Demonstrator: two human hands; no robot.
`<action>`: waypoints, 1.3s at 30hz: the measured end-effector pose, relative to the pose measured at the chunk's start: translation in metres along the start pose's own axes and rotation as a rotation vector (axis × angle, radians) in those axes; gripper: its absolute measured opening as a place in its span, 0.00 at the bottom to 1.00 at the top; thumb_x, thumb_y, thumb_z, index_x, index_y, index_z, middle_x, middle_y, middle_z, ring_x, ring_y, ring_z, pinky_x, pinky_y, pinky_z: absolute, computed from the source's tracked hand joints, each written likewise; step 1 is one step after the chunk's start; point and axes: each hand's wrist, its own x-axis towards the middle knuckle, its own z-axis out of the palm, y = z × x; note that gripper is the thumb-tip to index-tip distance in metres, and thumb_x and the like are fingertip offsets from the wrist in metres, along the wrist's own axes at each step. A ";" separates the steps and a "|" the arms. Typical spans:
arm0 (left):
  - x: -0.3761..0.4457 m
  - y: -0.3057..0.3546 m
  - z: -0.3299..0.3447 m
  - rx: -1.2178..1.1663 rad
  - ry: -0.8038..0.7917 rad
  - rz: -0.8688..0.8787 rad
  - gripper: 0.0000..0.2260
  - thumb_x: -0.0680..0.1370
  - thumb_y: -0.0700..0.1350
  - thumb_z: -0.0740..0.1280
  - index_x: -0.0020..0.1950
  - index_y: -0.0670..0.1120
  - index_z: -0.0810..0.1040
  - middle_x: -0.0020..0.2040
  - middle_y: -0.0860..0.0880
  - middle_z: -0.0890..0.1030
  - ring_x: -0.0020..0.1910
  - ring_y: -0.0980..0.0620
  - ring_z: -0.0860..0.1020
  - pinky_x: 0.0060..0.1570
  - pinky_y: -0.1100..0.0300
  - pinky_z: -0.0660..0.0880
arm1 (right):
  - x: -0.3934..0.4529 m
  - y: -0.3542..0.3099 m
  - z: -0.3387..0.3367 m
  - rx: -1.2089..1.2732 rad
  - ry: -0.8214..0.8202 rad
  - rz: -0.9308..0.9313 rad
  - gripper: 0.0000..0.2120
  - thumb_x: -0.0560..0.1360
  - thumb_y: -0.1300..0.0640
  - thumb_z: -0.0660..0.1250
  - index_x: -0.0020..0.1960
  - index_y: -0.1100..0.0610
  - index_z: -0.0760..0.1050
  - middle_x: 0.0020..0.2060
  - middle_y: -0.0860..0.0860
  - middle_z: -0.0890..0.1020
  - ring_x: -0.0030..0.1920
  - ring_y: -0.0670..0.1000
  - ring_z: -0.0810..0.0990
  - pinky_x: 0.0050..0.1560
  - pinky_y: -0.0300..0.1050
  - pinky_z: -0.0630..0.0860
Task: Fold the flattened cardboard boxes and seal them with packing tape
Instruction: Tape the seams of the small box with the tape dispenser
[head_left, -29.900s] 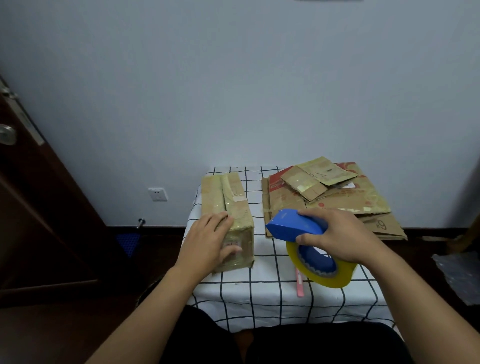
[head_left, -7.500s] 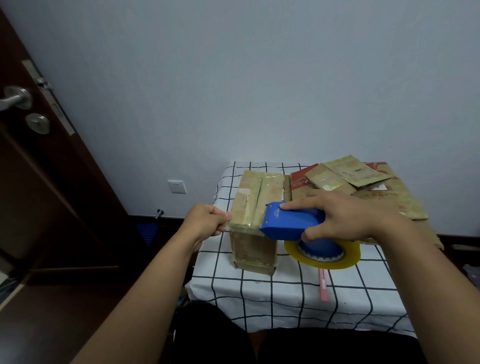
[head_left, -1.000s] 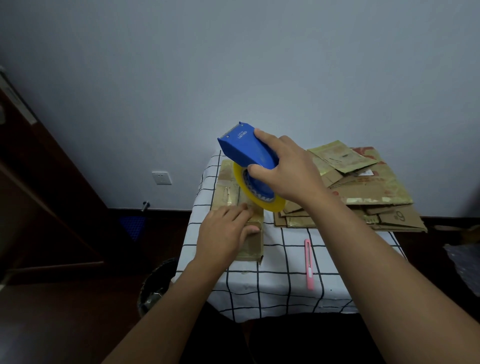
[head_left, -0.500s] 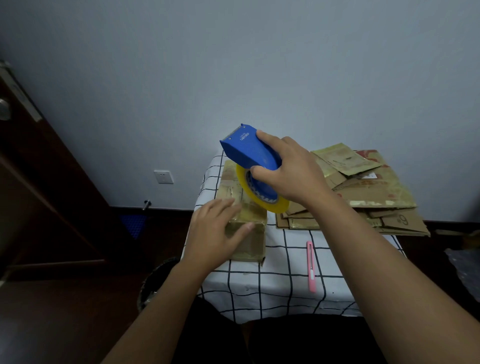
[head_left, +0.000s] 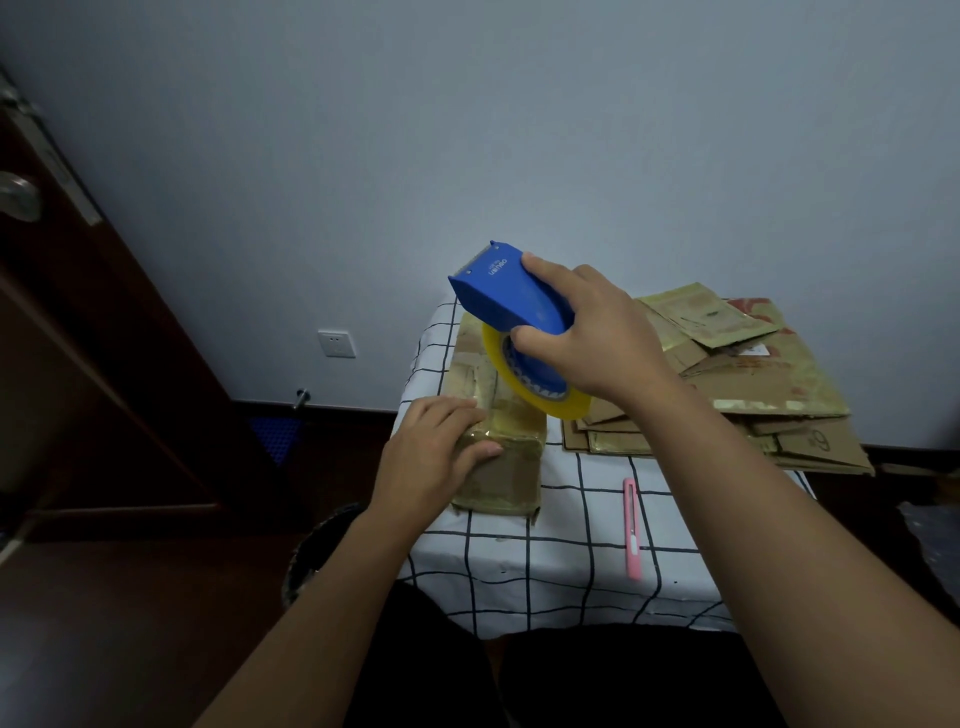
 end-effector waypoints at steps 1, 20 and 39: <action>-0.001 0.001 0.000 0.002 0.000 0.003 0.18 0.73 0.58 0.70 0.58 0.49 0.81 0.58 0.53 0.80 0.59 0.56 0.69 0.49 0.61 0.71 | 0.000 0.000 0.000 0.004 0.001 -0.001 0.33 0.74 0.41 0.67 0.76 0.41 0.60 0.54 0.46 0.71 0.52 0.49 0.73 0.49 0.47 0.75; -0.025 -0.008 -0.013 -0.692 -0.003 -0.588 0.09 0.79 0.52 0.68 0.58 0.56 0.78 0.54 0.56 0.82 0.54 0.58 0.80 0.54 0.62 0.77 | -0.001 0.001 -0.003 0.078 0.007 0.015 0.33 0.73 0.43 0.68 0.76 0.43 0.62 0.56 0.48 0.74 0.54 0.51 0.74 0.52 0.48 0.74; -0.018 -0.011 -0.011 -0.479 -0.024 -0.307 0.11 0.78 0.42 0.70 0.60 0.50 0.81 0.51 0.58 0.76 0.49 0.65 0.75 0.44 0.75 0.70 | -0.001 -0.002 -0.002 0.034 0.004 0.000 0.33 0.73 0.43 0.67 0.76 0.42 0.62 0.57 0.48 0.74 0.53 0.50 0.74 0.52 0.48 0.75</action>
